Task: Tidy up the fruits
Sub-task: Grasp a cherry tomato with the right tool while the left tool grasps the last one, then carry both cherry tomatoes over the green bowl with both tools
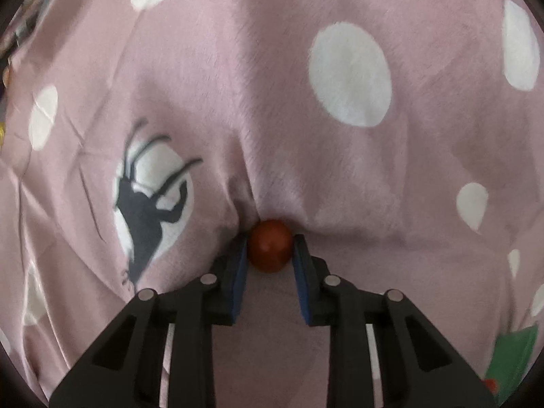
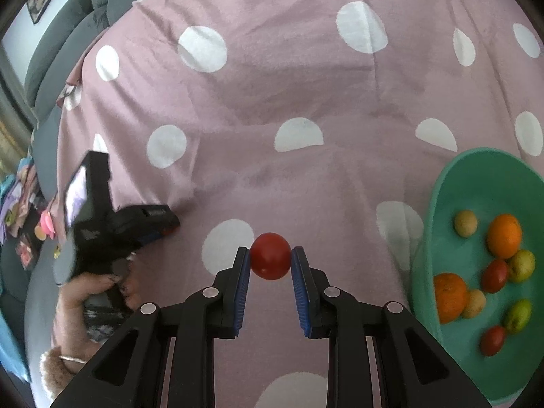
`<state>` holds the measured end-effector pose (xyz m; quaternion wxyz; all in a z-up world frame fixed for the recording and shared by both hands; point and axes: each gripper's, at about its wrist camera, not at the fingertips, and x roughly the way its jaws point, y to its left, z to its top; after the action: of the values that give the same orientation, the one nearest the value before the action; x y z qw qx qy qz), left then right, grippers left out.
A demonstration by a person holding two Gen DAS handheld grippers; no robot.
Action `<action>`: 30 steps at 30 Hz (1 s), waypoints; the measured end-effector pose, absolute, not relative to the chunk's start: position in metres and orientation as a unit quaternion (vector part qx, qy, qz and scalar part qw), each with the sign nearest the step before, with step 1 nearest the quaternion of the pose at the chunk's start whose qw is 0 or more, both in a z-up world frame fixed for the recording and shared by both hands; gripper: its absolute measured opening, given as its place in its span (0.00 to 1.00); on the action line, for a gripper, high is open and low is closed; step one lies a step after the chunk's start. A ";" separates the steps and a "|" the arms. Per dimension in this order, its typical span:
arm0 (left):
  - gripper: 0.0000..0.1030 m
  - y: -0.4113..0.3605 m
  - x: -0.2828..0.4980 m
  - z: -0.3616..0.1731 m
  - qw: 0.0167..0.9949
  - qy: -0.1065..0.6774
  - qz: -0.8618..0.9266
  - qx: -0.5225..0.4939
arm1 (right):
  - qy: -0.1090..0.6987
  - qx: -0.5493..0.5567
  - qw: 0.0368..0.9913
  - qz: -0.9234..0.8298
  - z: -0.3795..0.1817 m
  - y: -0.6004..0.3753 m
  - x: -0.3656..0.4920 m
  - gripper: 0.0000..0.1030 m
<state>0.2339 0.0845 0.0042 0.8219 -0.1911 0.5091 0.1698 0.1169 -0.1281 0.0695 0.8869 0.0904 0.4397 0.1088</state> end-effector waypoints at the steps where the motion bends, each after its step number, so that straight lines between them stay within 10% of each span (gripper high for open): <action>1: 0.24 0.085 0.235 0.004 0.822 0.508 0.173 -0.190 | 0.440 0.092 0.887 0.107 0.070 -0.129 0.117 0.25; 30: 0.24 -0.075 0.142 0.126 0.895 0.440 -0.061 -0.035 | 0.388 0.147 0.910 -0.001 0.101 -0.222 0.103 0.25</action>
<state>0.1416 -0.0746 0.1259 0.8950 -0.0353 0.4403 -0.0614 0.1026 -0.2223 0.1014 0.9098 0.1468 0.3882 -0.0015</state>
